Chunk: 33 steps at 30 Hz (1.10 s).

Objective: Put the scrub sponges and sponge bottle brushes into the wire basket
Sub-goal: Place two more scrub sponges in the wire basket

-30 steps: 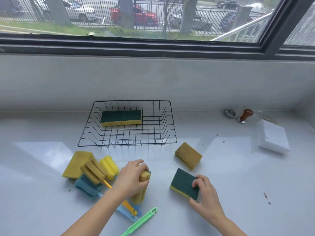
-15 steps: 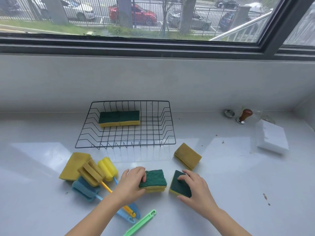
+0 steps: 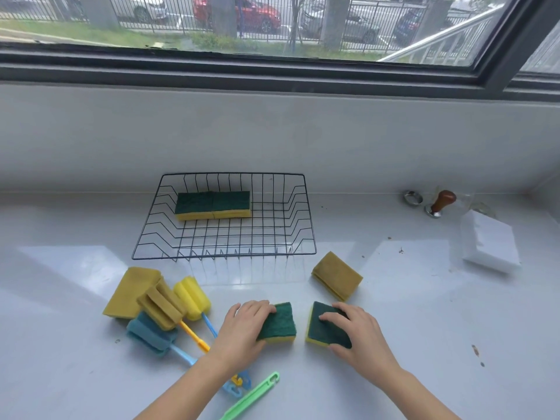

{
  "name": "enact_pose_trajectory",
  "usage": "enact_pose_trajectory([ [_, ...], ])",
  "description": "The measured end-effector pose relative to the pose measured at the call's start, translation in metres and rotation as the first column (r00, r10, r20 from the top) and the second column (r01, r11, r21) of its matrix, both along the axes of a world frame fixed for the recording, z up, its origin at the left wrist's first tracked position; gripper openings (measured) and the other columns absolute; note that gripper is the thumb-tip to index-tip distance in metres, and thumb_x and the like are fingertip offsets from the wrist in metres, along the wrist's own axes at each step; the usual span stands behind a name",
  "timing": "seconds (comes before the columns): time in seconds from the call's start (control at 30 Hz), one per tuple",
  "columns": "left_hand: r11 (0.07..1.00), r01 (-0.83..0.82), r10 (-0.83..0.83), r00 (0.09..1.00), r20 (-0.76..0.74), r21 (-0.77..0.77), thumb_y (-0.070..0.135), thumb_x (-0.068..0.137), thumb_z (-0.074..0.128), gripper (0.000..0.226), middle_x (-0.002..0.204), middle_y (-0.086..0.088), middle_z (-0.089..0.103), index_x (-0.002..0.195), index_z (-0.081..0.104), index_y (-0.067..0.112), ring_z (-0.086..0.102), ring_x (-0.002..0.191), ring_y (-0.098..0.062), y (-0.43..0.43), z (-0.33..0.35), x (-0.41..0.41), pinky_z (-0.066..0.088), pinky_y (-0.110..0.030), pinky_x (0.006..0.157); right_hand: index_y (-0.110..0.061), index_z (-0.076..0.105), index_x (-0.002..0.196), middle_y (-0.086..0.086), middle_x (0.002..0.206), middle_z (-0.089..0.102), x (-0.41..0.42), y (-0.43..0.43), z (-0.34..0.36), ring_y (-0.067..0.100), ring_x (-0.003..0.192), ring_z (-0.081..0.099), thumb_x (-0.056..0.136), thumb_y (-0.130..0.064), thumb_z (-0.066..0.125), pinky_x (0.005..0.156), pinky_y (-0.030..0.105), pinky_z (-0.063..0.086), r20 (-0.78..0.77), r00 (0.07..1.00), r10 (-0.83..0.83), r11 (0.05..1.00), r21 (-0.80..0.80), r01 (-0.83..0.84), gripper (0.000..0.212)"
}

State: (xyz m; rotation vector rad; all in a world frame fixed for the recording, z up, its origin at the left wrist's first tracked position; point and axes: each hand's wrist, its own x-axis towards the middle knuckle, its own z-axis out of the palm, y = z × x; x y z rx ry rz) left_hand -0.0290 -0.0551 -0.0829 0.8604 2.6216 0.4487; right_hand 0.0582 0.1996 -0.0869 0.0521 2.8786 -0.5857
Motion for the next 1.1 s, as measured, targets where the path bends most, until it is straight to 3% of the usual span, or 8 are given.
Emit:
enact_pose_trajectory([
  [0.17,0.997,0.007,-0.006,1.0,-0.006,0.08,0.014,0.071,0.05,0.05,0.122,0.015,0.052,0.118,0.044,0.029,0.043,0.12,-0.009,-0.003,0.004,-0.009,0.025,-0.027,0.105,-0.049,0.045,0.117,-0.021,0.126,0.045,-0.014,0.008,0.018,0.003,0.114,0.043,0.072,-0.04,0.065,0.099,0.029,0.034,0.112,0.991,0.072,0.997,-0.031,-0.069,0.049],
  [0.3,0.952,-0.041,0.061,0.997,-0.056,0.302,0.014,0.064,0.057,0.05,0.11,0.019,0.058,0.11,0.052,0.031,0.051,0.107,-0.005,-0.023,0.027,-0.029,0.029,-0.018,0.096,-0.053,0.052,0.103,-0.027,0.115,0.052,-0.036,0.019,0.061,-0.001,0.102,0.052,0.068,-0.034,0.071,0.09,0.026,0.044,0.184,0.977,0.111,0.969,-0.24,-0.065,0.044],
  [0.47,0.862,-0.14,0.24,0.959,-0.149,0.487,0.006,0.06,0.063,0.051,0.111,0.022,0.056,0.107,0.06,0.025,0.052,0.106,-0.003,-0.044,0.069,-0.082,0.036,-0.023,0.095,-0.033,0.062,0.106,-0.018,0.115,0.059,-0.117,0.017,0.127,0.002,0.108,0.055,0.068,-0.011,0.08,0.094,0.025,0.044,-0.023,0.993,0.12,0.908,-0.402,-0.119,0.047],
  [0.6,0.824,-0.211,0.344,0.924,-0.167,0.526,-0.001,0.065,0.065,0.048,0.112,0.019,0.058,0.106,0.061,0.022,0.054,0.106,-0.009,-0.044,0.087,-0.135,0.039,-0.03,0.095,-0.037,0.06,0.109,-0.019,0.118,0.056,-0.206,-0.005,0.15,0.007,0.107,0.055,0.07,-0.021,0.079,0.088,0.027,0.045,-0.167,0.965,0.204,0.943,-0.233,-0.24,0.047],
  [0.8,0.823,-0.266,0.383,0.912,-0.146,0.502,-0.003,0.068,0.064,0.048,0.116,0.01,0.064,0.108,0.06,0.022,0.056,0.113,-0.015,-0.034,0.081,-0.189,0.039,-0.04,0.103,-0.034,0.054,0.118,-0.005,0.121,0.058,-0.31,-0.036,0.1,0.02,0.109,0.054,0.075,-0.03,0.073,0.083,0.036,0.049,-0.074,0.956,0.283,0.959,0.054,-0.28,0.048],
  [0.93,0.838,-0.307,0.401,0.907,-0.128,0.451,-0.004,0.07,0.061,0.05,0.121,0.014,0.06,0.11,0.058,0.027,0.046,0.126,-0.011,-0.037,0.064,-0.201,0.019,-0.044,0.116,-0.031,0.051,0.121,0.001,0.122,0.055,-0.336,-0.042,0.053,0.026,0.108,0.054,0.077,-0.025,0.071,0.076,0.037,0.049,0.013,0.966,0.258,0.959,0.12,-0.258,0.048],
  [1.1,0.836,-0.326,0.406,0.909,-0.099,0.441,-0.004,0.071,0.061,0.05,0.122,0.014,0.059,0.111,0.058,0.026,0.045,0.127,-0.012,-0.045,0.052,-0.211,0.016,-0.045,0.117,-0.03,0.046,0.123,0.003,0.134,0.05,-0.345,-0.04,0.024,0.029,0.115,0.049,0.082,-0.018,0.067,0.081,0.04,0.05,-0.008,0.976,0.217,0.969,0.126,-0.214,0.048],
])
